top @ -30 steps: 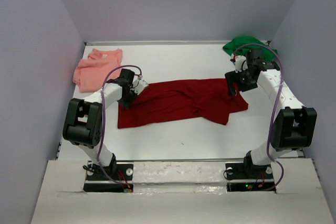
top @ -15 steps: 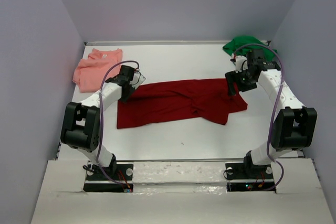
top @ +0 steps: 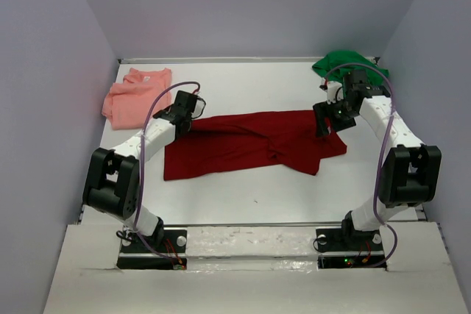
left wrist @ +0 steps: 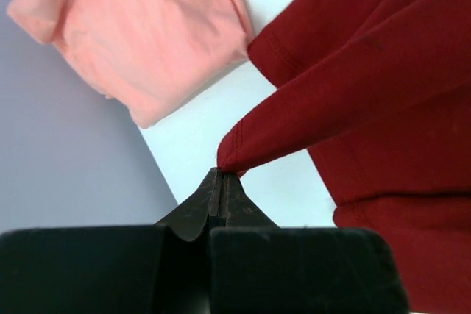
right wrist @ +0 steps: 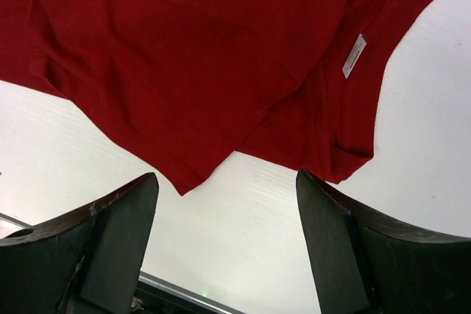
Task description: Fold and stack the t-shirts
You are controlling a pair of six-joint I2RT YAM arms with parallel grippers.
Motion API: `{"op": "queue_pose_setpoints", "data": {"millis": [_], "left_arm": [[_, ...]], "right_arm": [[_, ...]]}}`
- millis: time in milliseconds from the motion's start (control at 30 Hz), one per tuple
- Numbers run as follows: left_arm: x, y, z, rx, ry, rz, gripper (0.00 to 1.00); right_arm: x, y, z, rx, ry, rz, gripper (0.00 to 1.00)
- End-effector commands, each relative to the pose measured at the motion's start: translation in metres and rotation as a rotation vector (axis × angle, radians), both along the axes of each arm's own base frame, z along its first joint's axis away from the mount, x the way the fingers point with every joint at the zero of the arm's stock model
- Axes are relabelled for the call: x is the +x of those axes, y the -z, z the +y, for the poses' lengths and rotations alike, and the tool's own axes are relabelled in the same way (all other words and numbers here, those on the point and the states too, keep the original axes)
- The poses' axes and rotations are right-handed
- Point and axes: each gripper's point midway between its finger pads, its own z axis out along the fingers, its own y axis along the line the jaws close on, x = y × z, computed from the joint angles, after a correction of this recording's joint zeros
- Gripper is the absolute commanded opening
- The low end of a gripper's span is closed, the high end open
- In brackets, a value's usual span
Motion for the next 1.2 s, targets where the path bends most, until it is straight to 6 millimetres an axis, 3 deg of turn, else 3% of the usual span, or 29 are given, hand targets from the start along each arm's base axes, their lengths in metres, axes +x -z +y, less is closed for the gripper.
{"op": "queue_pose_setpoints", "data": {"millis": [0,200,467,733,833,967,1167], "left_arm": [[0.003,-0.027,0.014,0.097,-0.055,-0.096,0.00],[0.001,-0.029,0.018,0.179,-0.061,-0.116,0.00],[-0.015,0.006,0.027,0.231,-0.056,-0.042,0.00],[-0.022,0.021,0.038,0.308,-0.066,-0.029,0.00],[-0.022,0.024,0.036,0.305,-0.059,-0.026,0.00],[-0.021,0.025,0.034,0.306,-0.055,-0.027,0.00],[-0.018,0.024,0.030,0.305,-0.051,-0.034,0.00]], "right_arm": [[0.004,-0.010,0.001,0.015,-0.012,-0.027,0.80],[0.003,-0.008,0.000,0.010,-0.011,-0.023,0.80],[0.001,-0.005,0.000,0.009,-0.013,-0.010,0.80],[-0.006,0.006,0.009,0.059,-0.045,0.051,0.80],[-0.002,0.021,0.012,0.072,-0.064,0.072,0.76],[0.015,0.026,0.013,0.077,-0.083,0.046,0.62],[0.047,0.018,0.016,0.087,-0.104,0.021,0.47]]}}
